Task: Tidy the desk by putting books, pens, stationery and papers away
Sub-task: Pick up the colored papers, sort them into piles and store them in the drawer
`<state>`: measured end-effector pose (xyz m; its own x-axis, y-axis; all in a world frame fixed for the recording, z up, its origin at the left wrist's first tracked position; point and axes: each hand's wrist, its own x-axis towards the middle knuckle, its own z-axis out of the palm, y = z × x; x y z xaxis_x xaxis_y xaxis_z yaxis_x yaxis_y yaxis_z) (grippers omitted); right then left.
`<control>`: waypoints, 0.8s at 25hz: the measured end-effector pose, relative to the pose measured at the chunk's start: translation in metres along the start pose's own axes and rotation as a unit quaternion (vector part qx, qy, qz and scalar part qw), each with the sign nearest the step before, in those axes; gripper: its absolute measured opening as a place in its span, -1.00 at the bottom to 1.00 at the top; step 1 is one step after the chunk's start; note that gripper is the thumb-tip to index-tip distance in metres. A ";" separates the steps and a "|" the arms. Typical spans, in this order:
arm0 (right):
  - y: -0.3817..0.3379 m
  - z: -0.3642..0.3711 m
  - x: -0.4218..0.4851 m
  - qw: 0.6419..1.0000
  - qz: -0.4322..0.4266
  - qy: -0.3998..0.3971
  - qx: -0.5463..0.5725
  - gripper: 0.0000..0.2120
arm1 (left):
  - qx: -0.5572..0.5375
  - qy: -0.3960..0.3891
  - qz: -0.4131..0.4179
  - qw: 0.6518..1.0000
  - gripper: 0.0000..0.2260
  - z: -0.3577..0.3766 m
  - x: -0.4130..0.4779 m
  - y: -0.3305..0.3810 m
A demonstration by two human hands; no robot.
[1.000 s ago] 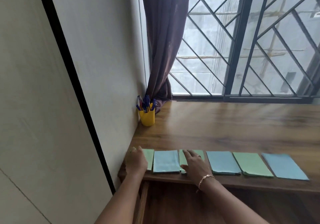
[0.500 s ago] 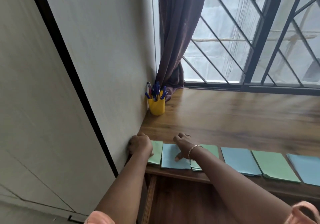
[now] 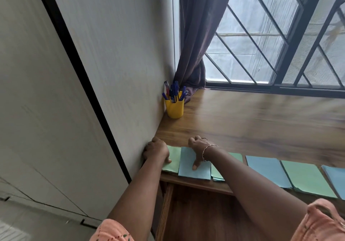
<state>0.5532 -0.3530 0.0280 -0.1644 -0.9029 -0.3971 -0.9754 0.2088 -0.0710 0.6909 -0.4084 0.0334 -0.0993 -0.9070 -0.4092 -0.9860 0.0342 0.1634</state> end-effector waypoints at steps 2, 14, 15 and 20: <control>0.000 0.003 -0.003 1.000 -0.005 0.007 0.015 -0.15 | 0.014 0.008 0.001 1.000 -0.16 0.001 -0.001 0.001; 0.004 -0.014 -0.050 0.978 -0.075 0.137 0.141 -0.67 | -0.171 0.146 0.089 0.970 -0.69 -0.003 -0.025 -0.010; 0.005 -0.019 -0.059 0.974 -0.083 0.146 0.151 -0.69 | -0.183 0.157 0.103 0.965 -0.71 -0.007 -0.030 -0.013; 0.022 -0.027 -0.099 0.966 -0.094 0.156 0.185 -0.72 | -0.241 0.163 0.164 0.942 -0.78 -0.018 -0.068 -0.014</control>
<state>0.5445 -0.2690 0.0910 -0.0812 -0.9952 -0.0548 -0.8828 0.0973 -0.4595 0.7136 -0.3549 0.0748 -0.2643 -0.9642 0.0197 -0.7255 0.2122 0.6546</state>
